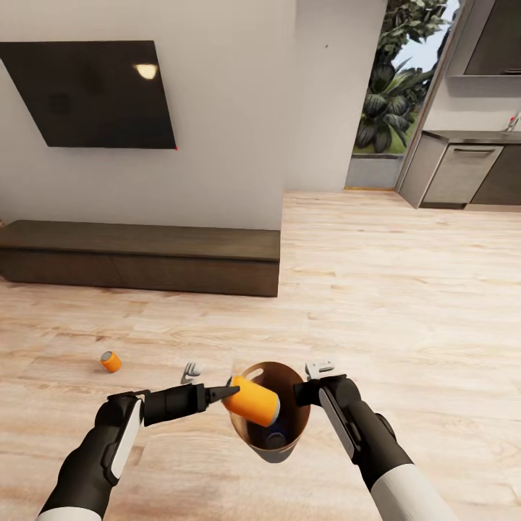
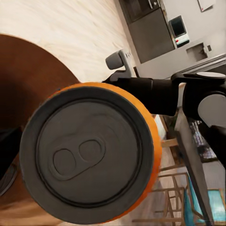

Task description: Put the three can of soda from the living room inside the tash can in the kitchen.

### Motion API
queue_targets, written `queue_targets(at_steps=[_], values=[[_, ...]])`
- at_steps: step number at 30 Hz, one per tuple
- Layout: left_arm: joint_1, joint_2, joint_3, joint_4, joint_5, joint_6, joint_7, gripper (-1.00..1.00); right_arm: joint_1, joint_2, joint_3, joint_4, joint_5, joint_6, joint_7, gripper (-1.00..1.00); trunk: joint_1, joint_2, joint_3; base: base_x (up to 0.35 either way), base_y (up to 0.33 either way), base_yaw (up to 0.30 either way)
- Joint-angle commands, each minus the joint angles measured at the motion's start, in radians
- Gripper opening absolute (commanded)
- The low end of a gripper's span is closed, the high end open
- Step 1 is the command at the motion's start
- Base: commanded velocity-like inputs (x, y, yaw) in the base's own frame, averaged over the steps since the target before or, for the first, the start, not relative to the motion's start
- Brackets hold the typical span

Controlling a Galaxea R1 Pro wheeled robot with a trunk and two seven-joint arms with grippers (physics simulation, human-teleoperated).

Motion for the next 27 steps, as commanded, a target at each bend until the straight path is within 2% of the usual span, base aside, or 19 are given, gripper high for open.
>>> queue_targets(at_steps=[1, 21, 27], values=[[0.000, 0.000, 0.000, 0.000, 0.000, 0.000, 0.000, 1.00, 0.000, 0.000, 0.000, 0.000, -0.016, -0.001, 0.005, -1.00, 0.000, 0.000, 0.000, 0.000, 0.000, 0.000], [0.000, 0.000, -0.001, -0.003, 0.000, 0.000, -0.001, 1.00, 0.000, 0.000, 0.000, 0.000, -0.016, -0.001, 0.005, -1.00, 0.000, 0.000, 0.000, 0.000, 0.000, 0.000], [0.001, 0.015, 0.008, -0.009, 0.005, 0.003, -0.031, 1.00, 0.000, 0.000, 0.000, 0.000, -0.016, 0.000, 0.005, -1.00, 0.000, 0.000, 0.000, 0.000, 0.000, 0.000]])
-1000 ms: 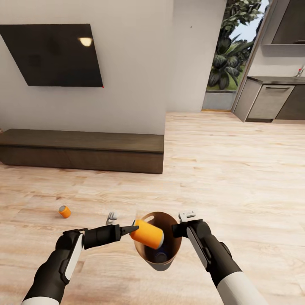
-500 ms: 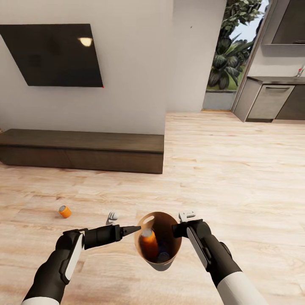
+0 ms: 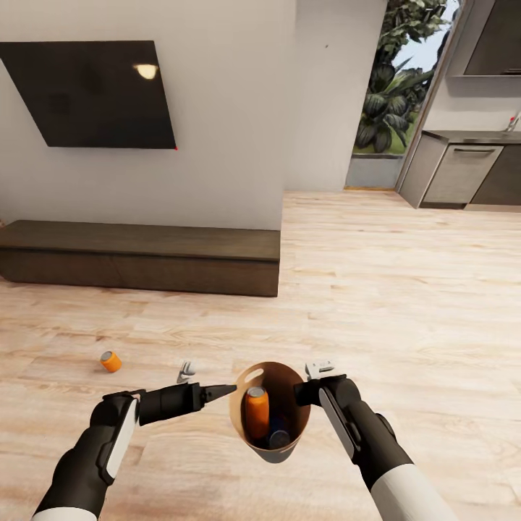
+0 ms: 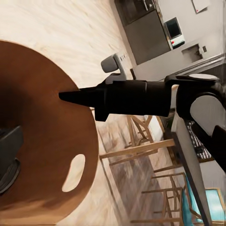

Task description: Put the three can of soda from the living room inside the tash can in the kitchen.

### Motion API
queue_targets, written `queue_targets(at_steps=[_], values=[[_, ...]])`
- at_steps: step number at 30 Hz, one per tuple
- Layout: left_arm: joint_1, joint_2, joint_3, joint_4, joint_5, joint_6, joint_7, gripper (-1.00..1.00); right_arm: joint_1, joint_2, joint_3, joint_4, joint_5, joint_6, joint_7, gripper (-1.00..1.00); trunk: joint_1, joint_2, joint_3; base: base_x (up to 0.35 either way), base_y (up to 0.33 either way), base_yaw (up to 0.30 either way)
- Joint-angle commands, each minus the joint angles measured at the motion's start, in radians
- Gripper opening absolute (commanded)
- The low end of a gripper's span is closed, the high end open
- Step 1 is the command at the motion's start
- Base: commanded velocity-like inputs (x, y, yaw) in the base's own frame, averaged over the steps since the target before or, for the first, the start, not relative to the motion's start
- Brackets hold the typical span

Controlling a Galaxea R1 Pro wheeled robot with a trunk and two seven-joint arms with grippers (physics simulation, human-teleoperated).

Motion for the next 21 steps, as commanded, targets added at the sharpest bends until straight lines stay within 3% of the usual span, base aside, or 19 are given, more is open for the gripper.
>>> queue_targets(at_steps=[1, 6, 9, 11, 17, 21], values=[[0.000, 0.006, 0.001, 0.000, 0.000, 0.000, -0.023, 1.00, 0.000, 0.000, 0.000, 0.000, -0.016, -0.001, 0.005, -1.00, 0.000, 0.000, 0.000, 0.000, 0.000, 0.000], [0.000, 0.035, 0.005, 0.004, -0.001, 0.000, -0.134, 1.00, 0.000, 0.000, 0.000, 0.000, -0.016, -0.001, 0.005, -1.00, 0.000, 0.000, 0.000, 0.000, 0.000, 0.000], [0.000, 0.090, 0.017, 0.006, -0.001, 0.000, -0.176, 1.00, 0.000, 0.000, 0.000, 0.000, -0.016, 0.000, 0.005, -1.00, 0.000, 0.000, 0.000, 0.000, 0.000, 0.000], [0.000, 0.116, 0.040, 0.008, -0.001, 0.000, -0.186, 1.00, 0.000, 0.000, 0.000, 0.000, -0.016, 0.000, 0.005, -1.00, 0.000, 0.000, 0.000, 0.000, 0.000, 0.000], [0.000, 0.143, 0.096, 0.031, -0.003, -0.002, -0.194, 1.00, 0.000, 0.000, 0.000, 0.000, -0.016, 0.000, 0.005, -1.00, 0.000, 0.000, 0.000, 0.000, 0.000, 0.000], [0.000, 0.193, 0.118, 0.071, -0.005, -0.007, -0.196, 1.00, 0.000, 0.000, 0.000, 0.000, -0.016, 0.000, 0.005, -1.00, 0.000, 0.000, 0.000, 0.000, 0.000, 0.000]])
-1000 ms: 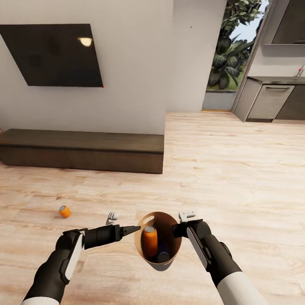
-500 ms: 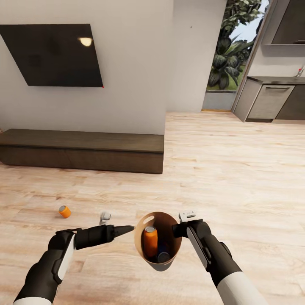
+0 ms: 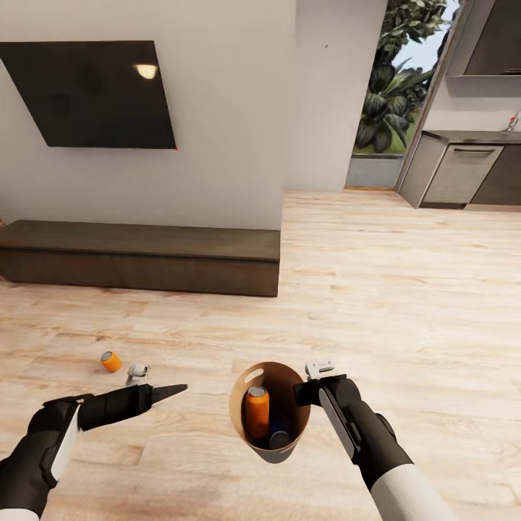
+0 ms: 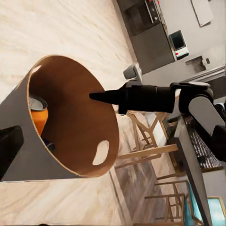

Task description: Put the three can of soda from the living room inside the tash can in the kitchen.

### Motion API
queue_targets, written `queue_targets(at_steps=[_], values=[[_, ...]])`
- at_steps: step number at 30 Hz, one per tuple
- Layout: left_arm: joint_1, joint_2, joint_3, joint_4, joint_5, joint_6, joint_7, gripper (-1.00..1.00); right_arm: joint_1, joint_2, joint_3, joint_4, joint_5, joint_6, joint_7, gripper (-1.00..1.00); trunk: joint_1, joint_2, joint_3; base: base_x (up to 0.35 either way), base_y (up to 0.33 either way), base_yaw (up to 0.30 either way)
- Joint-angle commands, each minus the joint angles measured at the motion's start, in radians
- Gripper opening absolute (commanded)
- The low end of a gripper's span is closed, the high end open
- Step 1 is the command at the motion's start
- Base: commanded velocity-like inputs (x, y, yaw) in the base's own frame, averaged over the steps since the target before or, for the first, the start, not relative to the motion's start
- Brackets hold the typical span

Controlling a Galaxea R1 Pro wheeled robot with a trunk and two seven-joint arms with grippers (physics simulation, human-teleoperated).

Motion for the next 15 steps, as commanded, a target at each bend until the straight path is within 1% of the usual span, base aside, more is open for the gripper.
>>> queue_targets(at_steps=[1, 2, 5, 7, 9, 10, 12, 13, 14, 15], values=[[0.000, 0.007, 0.002, 0.007, 0.000, -0.003, 0.000, 1.00, 0.000, 0.000, 0.000, 0.000, -0.016, -0.001, 0.005, -1.00, 0.000, 0.000, 0.000, 0.000, 0.000, 0.000], [0.000, 0.021, 0.003, 0.022, 0.000, -0.014, 0.000, 1.00, 0.000, 0.000, 0.000, 0.000, -0.016, -0.001, 0.005, -1.00, 0.000, 0.000, 0.000, 0.000, 0.000, 0.000], [0.000, 0.039, 0.006, 0.063, -0.001, -0.044, 0.003, 1.00, 0.000, 0.000, 0.000, 0.000, -0.016, -0.001, 0.005, -1.00, 0.000, 0.000, 0.000, 0.000, 0.000, 0.000], [0.000, 0.043, 0.006, 0.086, -0.001, -0.062, 0.005, 1.00, 0.000, 0.000, 0.000, 0.000, -0.016, -0.001, 0.005, -1.00, 0.000, 0.000, 0.000, 0.000, 0.000, 0.000], [0.000, 0.047, 0.007, 0.125, -0.002, -0.097, 0.009, 1.00, 0.000, 0.000, 0.000, 0.000, -0.016, -0.001, 0.005, -1.00, 0.000, 0.000, 0.000, 0.000, 0.000, 0.000], [0.000, 0.048, 0.007, 0.152, -0.003, -0.124, 0.018, 1.00, 0.000, 0.000, 0.000, -0.001, -0.016, -0.001, 0.005, -1.00, 0.000, 0.000, 0.000, 0.000, 0.000, 0.000], [0.000, 0.049, 0.007, 0.179, -0.003, -0.151, 0.037, 1.00, 0.000, 0.000, 0.000, -0.001, -0.016, -0.001, 0.005, -1.00, 0.000, 0.000, 0.000, 0.000, 0.000, 0.000], [0.000, 0.050, 0.007, 0.206, -0.004, -0.177, 0.069, 1.00, 0.000, 0.000, 0.000, -0.001, -0.016, -0.001, 0.005, -1.00, 0.000, 0.000, 0.000, 0.000, 0.000, 0.000], [0.000, 0.051, 0.006, 0.249, -0.003, -0.219, 0.129, 1.00, 0.000, 0.000, 0.000, -0.002, -0.016, -0.001, 0.005, -1.00, 0.000, 0.000, 0.000, 0.000, 0.000, 0.000], [0.000, 0.051, 0.006, 0.278, -0.003, -0.252, 0.174, 1.00, 0.000, 0.000, 0.000, -0.003, -0.016, -0.001, 0.005, -1.00, 0.000, 0.000, 0.000, 0.000, 0.000, 0.000]])
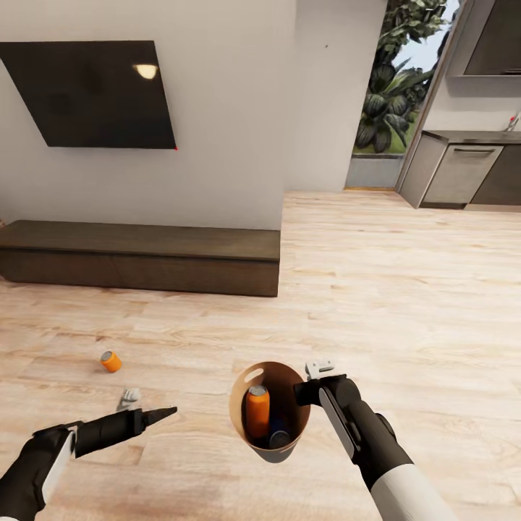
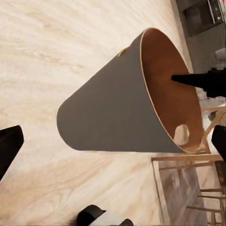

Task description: Put the three can of soda from the living room inside the tash can in the kitchen.

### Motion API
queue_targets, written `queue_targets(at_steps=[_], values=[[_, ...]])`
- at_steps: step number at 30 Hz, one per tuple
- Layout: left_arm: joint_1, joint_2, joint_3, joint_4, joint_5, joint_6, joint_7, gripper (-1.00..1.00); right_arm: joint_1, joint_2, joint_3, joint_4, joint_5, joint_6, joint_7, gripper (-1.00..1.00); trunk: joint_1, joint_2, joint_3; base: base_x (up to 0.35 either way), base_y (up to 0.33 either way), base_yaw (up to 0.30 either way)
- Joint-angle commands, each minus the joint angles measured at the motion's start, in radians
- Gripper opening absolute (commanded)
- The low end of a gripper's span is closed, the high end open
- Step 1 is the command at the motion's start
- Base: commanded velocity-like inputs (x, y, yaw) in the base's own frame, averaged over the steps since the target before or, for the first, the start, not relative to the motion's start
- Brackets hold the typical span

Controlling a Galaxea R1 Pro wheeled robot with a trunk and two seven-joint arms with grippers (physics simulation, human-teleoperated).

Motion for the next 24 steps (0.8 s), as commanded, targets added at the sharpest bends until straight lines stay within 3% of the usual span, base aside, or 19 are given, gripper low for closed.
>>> queue_targets(at_steps=[1, 8, 11, 17, 20, 24], values=[[0.000, 0.000, 0.000, 0.014, 0.001, -0.015, 0.021, 1.00, 0.000, 0.000, 0.000, -0.001, -0.016, -0.001, 0.005, -1.00, 0.000, 0.000, 0.000, 0.000, 0.000, 0.000], [0.000, 0.000, 0.001, 0.115, 0.002, -0.154, 0.239, 1.00, 0.000, 0.000, 0.000, -0.003, -0.017, -0.001, 0.005, -1.00, 0.000, 0.000, 0.000, 0.000, 0.000, 0.000], [0.000, 0.000, 0.001, 0.124, 0.001, -0.176, 0.312, 1.00, 0.000, 0.000, 0.000, -0.004, -0.017, -0.001, 0.005, -1.00, 0.000, 0.000, 0.000, 0.000, 0.000, 0.000], [0.000, -0.001, 0.000, 0.133, 0.002, -0.230, 0.525, 1.00, 0.000, -0.001, 0.000, -0.007, -0.017, -0.001, 0.006, -1.00, 0.000, 0.000, 0.000, 0.000, 0.000, 0.000], [0.000, -0.002, -0.001, 0.160, 0.004, -0.269, 0.581, 1.00, 0.000, -0.001, -0.001, -0.007, -0.017, -0.001, 0.006, -1.00, 0.000, 0.000, 0.000, 0.000, 0.000, 0.000], [0.000, -0.003, -0.003, 0.188, 0.006, -0.305, 0.607, 1.00, 0.000, -0.001, -0.001, -0.009, -0.017, -0.001, 0.006, -1.00, 0.000, 0.000, 0.000, 0.000, 0.000, 0.000]])
